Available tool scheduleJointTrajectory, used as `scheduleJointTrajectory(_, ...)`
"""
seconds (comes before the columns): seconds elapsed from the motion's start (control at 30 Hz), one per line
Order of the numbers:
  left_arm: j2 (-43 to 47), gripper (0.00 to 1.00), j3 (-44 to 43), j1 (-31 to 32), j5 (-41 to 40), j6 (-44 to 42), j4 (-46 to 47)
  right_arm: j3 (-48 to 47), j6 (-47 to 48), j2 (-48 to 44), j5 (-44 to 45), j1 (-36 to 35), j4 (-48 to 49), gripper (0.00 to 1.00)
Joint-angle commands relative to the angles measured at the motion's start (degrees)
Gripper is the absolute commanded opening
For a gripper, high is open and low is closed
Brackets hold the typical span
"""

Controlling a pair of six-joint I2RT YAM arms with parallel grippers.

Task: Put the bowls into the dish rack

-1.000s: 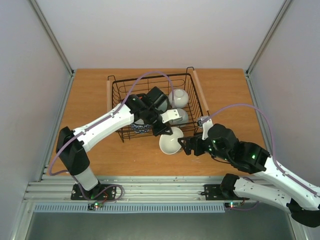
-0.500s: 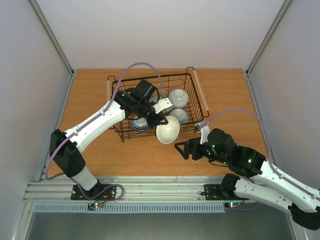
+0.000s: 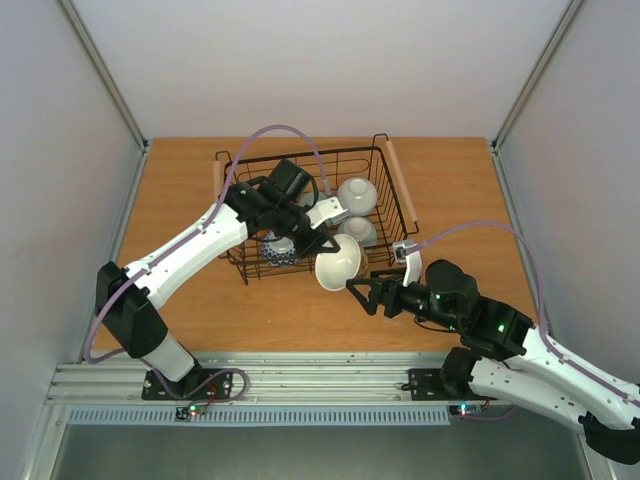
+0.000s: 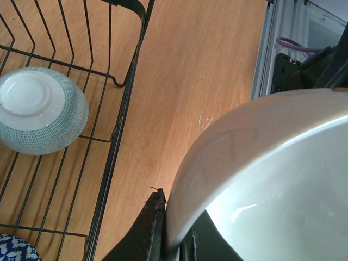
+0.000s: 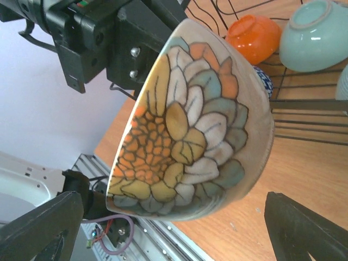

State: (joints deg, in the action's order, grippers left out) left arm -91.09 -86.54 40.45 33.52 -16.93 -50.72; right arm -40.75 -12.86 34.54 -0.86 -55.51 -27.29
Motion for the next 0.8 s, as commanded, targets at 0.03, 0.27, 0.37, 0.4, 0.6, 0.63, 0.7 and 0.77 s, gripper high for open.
scheduleJointTrajectory(0.03,2.1,0.01,0.2,-0.1,4.7,1.1,4.2,0.2,0.9,1.6,2.5,-0.1,4.6,0.93)
scheduleJointTrajectory(0.27,2.5,0.01,-0.8,-0.1,6.5,1.3,3.2,0.3,0.7,3.0,3.5,-0.1,5.4,0.93)
scheduleJointTrajectory(0.37,2.7,0.0,-1.4,-0.1,7.6,1.1,2.6,0.7,0.7,2.9,4.5,-0.1,5.4,0.92)
scheduleJointTrajectory(0.4,2.7,0.0,-1.5,-0.1,8.2,1.1,2.4,0.8,0.8,3.0,4.9,-0.1,5.4,0.92)
scheduleJointTrajectory(0.6,2.6,0.0,-0.7,-0.1,10.1,1.2,2.8,1.1,0.8,3.1,5.2,-0.1,6.6,0.81)
scheduleJointTrajectory(0.63,2.5,0.01,-0.7,-0.1,10.5,1.3,2.9,1.1,0.7,3.2,5.4,-0.1,6.8,0.76)
scheduleJointTrajectory(0.7,2.4,0.0,-0.7,-0.1,11.3,1.5,2.9,1.0,0.5,3.6,6.3,-0.1,6.4,0.66)
scheduleJointTrajectory(0.77,2.3,0.0,-0.7,-0.1,12.4,1.6,2.8,1.0,0.5,3.7,6.6,-0.1,6.5,0.53)
